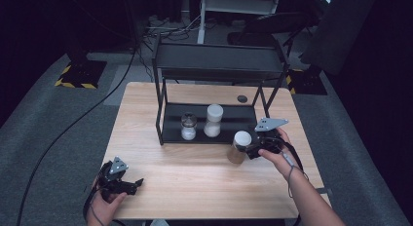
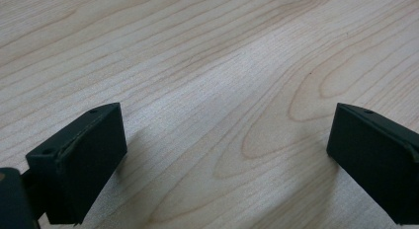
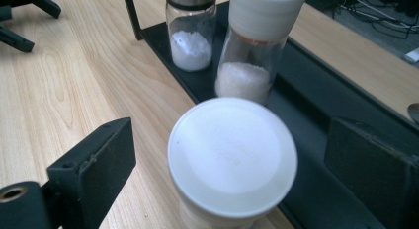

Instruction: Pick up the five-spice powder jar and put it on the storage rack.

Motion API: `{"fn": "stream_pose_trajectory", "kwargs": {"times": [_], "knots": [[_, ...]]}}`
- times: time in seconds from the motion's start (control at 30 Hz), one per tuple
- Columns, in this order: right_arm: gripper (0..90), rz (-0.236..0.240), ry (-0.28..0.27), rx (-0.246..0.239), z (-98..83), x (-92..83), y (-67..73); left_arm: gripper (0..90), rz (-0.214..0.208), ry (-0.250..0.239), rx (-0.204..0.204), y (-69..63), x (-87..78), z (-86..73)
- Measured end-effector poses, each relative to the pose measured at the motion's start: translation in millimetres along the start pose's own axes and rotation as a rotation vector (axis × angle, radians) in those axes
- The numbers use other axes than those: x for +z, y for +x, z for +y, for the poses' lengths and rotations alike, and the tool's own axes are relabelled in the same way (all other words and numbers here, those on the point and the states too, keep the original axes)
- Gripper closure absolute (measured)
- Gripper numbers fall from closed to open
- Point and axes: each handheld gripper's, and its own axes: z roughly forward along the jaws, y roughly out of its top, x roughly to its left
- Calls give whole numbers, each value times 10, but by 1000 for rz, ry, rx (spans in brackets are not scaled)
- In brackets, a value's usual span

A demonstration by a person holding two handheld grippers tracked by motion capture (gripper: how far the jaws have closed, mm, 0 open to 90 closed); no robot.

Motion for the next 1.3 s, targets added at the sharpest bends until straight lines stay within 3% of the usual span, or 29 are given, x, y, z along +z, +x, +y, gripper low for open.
{"fn": "stream_pose_trajectory", "kwargs": {"times": [0.67, 0.87, 1.0, 1.3], "knots": [[87, -4, 38, 13, -150, 198, -20, 13, 0, 0, 0, 0, 0, 0], [216, -12, 62, 5, -137, 270, -17, 13, 0, 0, 0, 0, 0, 0], [331, 11, 41, 12, -139, 273, -37, 12, 0, 0, 0, 0, 0, 0], [333, 43, 11, 26, -107, 228, -67, 13, 0, 0, 0, -1, 0, 0]]}}
